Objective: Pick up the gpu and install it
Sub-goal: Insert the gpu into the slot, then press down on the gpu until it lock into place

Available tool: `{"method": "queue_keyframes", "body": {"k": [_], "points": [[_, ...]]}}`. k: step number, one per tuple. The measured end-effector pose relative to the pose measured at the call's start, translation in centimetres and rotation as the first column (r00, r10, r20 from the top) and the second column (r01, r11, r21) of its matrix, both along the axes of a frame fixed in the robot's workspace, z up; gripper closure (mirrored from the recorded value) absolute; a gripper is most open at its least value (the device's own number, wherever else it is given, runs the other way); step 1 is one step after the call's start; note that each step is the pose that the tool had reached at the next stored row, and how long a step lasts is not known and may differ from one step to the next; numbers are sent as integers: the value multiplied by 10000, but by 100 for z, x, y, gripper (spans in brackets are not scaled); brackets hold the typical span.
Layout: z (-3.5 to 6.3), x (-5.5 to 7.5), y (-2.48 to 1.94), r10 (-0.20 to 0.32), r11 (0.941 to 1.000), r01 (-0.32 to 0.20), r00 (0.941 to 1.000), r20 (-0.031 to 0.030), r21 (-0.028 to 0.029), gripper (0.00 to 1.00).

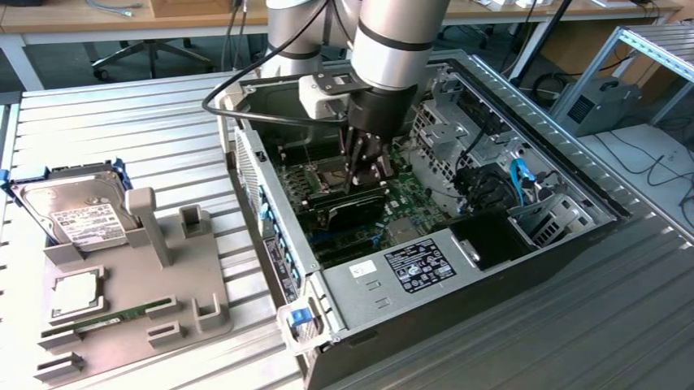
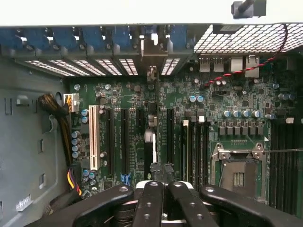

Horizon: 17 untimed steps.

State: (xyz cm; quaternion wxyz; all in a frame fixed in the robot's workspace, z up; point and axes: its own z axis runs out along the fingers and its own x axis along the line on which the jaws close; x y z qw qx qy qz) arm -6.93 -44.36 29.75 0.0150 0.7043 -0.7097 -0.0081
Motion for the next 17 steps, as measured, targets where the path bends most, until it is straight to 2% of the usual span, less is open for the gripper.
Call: {"method": "queue_keyframes", "body": {"k": [8, 9, 11, 12, 14, 17], "points": [[-5, -9, 1, 0, 10000, 0, 10000, 0, 0, 89], [-12, -49, 1, 0, 10000, 0, 10000, 0, 0, 89], [-59, -244, 1, 1, 10000, -1, 10000, -1, -1, 89], [-77, -286, 1, 1, 10000, -1, 10000, 0, 1, 89], [-120, -351, 0, 0, 10000, 0, 10000, 0, -3, 89], [-175, -372, -9, 1, 10000, -1, 10000, 0, -9, 89]]}}
